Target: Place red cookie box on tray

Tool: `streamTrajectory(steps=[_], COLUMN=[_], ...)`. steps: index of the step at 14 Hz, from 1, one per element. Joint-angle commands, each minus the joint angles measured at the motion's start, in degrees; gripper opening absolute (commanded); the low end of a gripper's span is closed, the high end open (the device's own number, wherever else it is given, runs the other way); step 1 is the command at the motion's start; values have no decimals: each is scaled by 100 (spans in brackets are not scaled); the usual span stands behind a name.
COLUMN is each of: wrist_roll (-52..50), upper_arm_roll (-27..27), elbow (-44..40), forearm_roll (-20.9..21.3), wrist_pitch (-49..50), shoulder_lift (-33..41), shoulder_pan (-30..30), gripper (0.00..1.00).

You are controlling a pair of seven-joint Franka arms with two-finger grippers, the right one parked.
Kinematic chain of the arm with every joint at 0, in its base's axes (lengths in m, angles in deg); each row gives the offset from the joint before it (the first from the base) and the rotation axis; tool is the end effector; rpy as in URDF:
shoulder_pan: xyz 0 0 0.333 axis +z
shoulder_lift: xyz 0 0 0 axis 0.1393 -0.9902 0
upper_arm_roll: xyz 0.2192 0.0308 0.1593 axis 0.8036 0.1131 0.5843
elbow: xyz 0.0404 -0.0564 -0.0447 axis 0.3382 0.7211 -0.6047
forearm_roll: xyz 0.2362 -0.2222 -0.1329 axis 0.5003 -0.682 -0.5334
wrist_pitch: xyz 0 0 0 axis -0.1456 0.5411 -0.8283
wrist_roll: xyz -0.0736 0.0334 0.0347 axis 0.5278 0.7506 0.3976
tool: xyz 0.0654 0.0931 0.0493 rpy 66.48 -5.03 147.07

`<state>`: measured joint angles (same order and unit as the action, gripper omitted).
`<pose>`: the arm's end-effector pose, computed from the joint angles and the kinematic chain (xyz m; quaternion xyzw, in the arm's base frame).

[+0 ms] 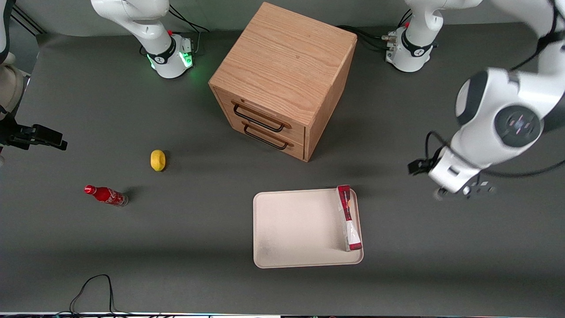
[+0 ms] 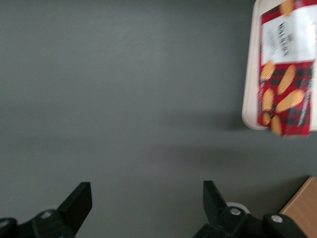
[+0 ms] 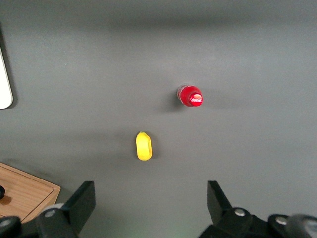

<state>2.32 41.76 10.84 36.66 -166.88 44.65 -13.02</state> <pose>0.5422 -0.0999 0.4200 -0.9976 -0.0448 0.0391 0.0349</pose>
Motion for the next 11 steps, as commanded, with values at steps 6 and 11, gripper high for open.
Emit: streamTrajectory(steps=[6, 11], wrist_roll=[924, 907], upper_arm_roll=[738, 755], elbow=[435, 240], forearm_roll=[-3, -29], wrist_pitch=[914, 1048], shoulder_lift=[1399, 1346], shoulder_pan=[456, 413], gripper=[100, 100])
